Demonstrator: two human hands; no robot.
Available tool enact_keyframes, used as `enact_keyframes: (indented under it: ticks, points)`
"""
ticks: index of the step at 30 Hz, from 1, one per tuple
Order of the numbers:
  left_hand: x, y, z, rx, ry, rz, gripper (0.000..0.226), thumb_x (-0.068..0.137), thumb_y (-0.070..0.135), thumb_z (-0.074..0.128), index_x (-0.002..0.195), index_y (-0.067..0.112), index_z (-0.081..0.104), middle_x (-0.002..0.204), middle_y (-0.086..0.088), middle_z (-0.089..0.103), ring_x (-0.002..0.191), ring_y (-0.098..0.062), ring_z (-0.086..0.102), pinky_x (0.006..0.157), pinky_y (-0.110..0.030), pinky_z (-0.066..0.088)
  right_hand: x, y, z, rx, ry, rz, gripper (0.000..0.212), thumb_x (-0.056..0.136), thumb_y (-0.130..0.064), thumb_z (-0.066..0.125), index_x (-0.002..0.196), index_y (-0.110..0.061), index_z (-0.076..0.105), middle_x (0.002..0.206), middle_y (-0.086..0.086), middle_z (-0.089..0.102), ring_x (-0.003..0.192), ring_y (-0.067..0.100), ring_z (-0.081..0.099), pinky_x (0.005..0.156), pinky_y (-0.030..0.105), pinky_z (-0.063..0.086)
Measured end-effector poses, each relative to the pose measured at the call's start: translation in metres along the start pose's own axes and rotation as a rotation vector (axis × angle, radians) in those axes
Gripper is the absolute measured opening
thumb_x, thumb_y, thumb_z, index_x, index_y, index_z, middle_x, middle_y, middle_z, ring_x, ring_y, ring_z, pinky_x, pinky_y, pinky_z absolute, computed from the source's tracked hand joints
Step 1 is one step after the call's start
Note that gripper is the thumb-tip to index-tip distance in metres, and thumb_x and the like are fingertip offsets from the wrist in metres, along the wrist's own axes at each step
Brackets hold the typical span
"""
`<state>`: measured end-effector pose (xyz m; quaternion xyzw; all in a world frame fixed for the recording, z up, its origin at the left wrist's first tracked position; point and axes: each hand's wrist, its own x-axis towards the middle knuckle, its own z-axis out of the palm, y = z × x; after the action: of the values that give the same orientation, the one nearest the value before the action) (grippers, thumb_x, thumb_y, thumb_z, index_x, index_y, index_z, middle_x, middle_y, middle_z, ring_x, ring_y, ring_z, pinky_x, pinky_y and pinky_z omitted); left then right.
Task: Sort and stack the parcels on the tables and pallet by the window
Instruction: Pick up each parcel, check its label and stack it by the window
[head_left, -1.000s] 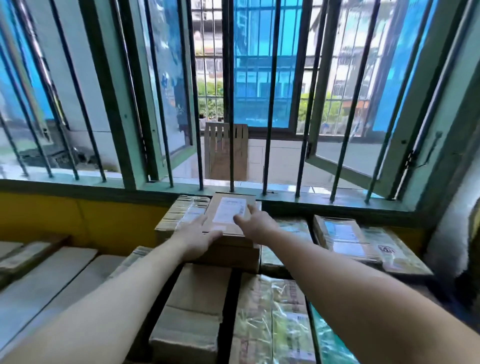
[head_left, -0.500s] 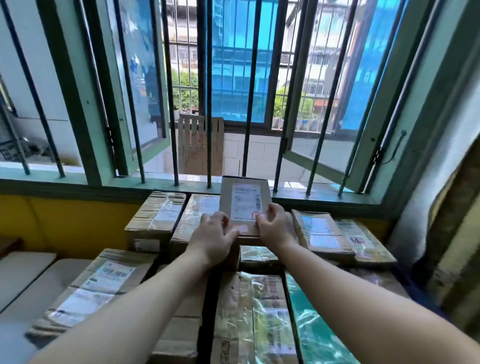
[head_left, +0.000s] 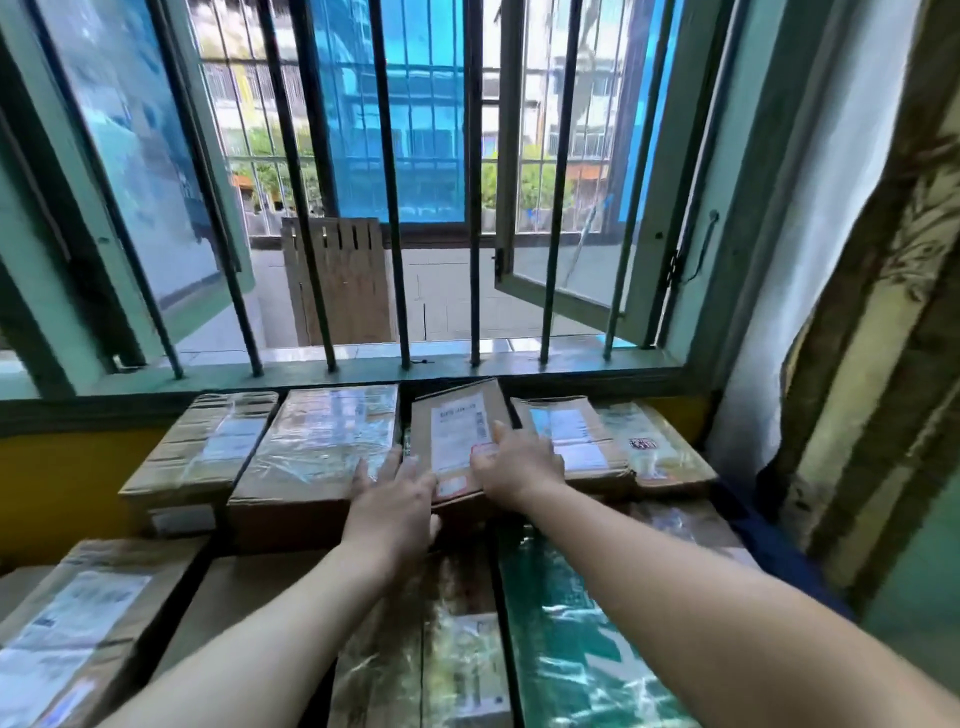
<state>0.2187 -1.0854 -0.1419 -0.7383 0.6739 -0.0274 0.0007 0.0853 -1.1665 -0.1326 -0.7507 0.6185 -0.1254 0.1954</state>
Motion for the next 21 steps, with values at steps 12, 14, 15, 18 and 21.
enact_keyframes:
  ticks: [12, 14, 15, 18, 21]
  points:
    - [0.001, -0.012, -0.016, -0.239, -0.063, -0.003, 0.063, 0.094, 0.048, 0.050, 0.149, 0.025, 0.029, 0.160, -0.003, 0.016, 0.148, -0.021, 0.008, 0.120, -0.047, 0.007, 0.004, -0.016, -0.010, -0.054, -0.069, -0.055, 0.067, 0.097, -0.058, 0.038, 0.152, -0.020, 0.033, 0.155, 0.011, 0.034, 0.148, 0.032, 0.017, 0.117, 0.049, 0.024]
    - [-0.006, -0.018, -0.022, -0.325, -0.036, 0.009, 0.066, 0.093, 0.048, 0.052, 0.149, 0.024, 0.029, 0.159, -0.002, 0.021, 0.147, -0.019, 0.013, 0.119, -0.046, 0.013, -0.008, -0.024, -0.021, -0.038, -0.043, -0.086, 0.066, 0.097, -0.057, 0.039, 0.152, -0.019, 0.033, 0.156, 0.011, 0.034, 0.147, 0.030, 0.020, 0.117, 0.048, 0.024]
    - [-0.011, -0.020, -0.027, -0.362, -0.025, 0.011, 0.067, 0.092, 0.048, 0.053, 0.149, 0.025, 0.028, 0.158, -0.001, 0.023, 0.146, -0.018, 0.016, 0.118, -0.045, 0.016, -0.016, -0.029, -0.026, -0.025, -0.036, -0.098, 0.067, 0.098, -0.056, 0.040, 0.153, -0.019, 0.032, 0.156, 0.010, 0.033, 0.146, 0.030, 0.023, 0.117, 0.048, 0.025]
    - [-0.032, -0.027, -0.047, -0.459, 0.008, 0.003, 0.072, 0.089, 0.044, 0.060, 0.150, 0.024, 0.026, 0.156, 0.000, 0.027, 0.144, -0.017, 0.024, 0.117, -0.044, 0.021, -0.042, -0.043, -0.037, 0.012, -0.029, -0.137, 0.066, 0.098, -0.055, 0.042, 0.152, -0.020, 0.032, 0.156, 0.008, 0.033, 0.144, 0.031, 0.027, 0.114, 0.048, 0.028]
    - [-0.061, -0.037, -0.070, -0.516, 0.073, -0.050, 0.074, 0.087, 0.040, 0.064, 0.149, 0.022, 0.029, 0.154, -0.001, 0.032, 0.141, -0.017, 0.029, 0.117, -0.038, 0.023, -0.065, -0.055, -0.049, 0.016, -0.028, -0.205, 0.065, 0.097, -0.057, 0.043, 0.152, -0.022, 0.033, 0.156, 0.005, 0.036, 0.142, 0.029, 0.033, 0.110, 0.042, 0.031]
